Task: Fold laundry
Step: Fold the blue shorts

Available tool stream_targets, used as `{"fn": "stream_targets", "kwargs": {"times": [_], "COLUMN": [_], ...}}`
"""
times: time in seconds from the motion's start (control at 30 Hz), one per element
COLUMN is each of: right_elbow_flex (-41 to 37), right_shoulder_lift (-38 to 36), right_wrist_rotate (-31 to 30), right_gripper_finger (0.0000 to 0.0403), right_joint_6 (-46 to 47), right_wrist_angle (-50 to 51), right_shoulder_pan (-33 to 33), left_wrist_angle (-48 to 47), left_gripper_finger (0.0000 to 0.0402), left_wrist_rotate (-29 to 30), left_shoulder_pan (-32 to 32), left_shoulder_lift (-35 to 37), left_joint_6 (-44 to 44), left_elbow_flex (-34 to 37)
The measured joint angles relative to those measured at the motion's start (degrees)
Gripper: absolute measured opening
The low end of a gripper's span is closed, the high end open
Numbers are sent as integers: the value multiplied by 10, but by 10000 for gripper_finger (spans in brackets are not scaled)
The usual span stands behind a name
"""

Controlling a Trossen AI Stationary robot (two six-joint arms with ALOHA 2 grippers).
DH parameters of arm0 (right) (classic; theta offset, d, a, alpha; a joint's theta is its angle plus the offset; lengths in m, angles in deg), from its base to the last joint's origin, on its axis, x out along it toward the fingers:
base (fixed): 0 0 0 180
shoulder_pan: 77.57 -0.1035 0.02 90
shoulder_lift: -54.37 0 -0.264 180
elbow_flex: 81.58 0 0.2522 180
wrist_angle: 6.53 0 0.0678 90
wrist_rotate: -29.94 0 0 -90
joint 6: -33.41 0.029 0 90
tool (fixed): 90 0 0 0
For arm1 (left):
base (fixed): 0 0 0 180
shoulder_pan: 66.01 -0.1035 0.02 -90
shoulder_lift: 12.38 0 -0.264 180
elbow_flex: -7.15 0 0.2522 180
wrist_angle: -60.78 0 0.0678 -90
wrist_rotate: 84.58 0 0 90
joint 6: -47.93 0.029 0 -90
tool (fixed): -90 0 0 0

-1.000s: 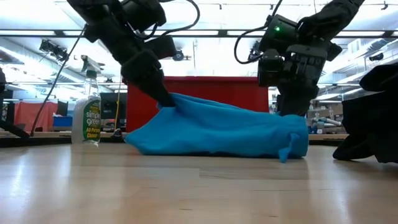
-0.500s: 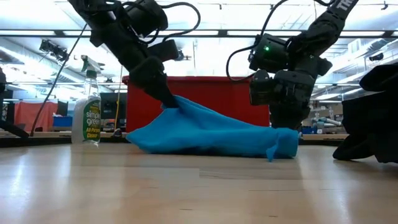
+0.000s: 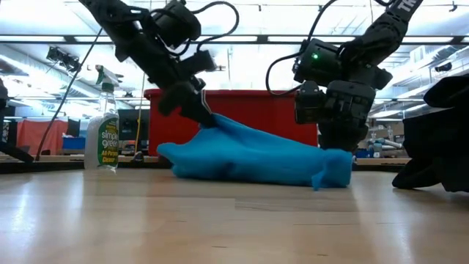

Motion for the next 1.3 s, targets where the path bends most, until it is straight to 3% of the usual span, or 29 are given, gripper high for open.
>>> {"fn": "stream_targets", "kwargs": {"times": [0.27,0.57,0.7,0.93,1.1,1.23,1.3], "right_elbow_flex": [0,-1,-1,-1,-1,-1,-1], "right_shoulder_lift": [0,1,1,1,1,1,1], "right_wrist_rotate": [1,2,2,5,16,20,22], "right_gripper_finger": [17,17,17,17,17,17,17], "right_joint_6": [13,29,30,29,33,47,59], "right_wrist_angle": [-3,-6,-7,-10,-12,-13,-15], "right_shoulder_pan": [-3,-3,-3,-3,-2,2,3], "left_wrist_angle": [59,139,133,142,72,-52,-116], "left_gripper_finger": [15,30,71,189,249,252,245], "left_wrist_rotate": [2,6,7,23,72,82,52], "left_shoulder_pan": [-19,-21,-23,-22,-22,-26,-29], "left_shoulder_lift": [-51,-122,-136,-118,-72,-38,-26], "left_joint_6": [74,74,57,21,12,-11,-57], "left_elbow_flex": [0,1,0,-2,-29,-68,-91]}}
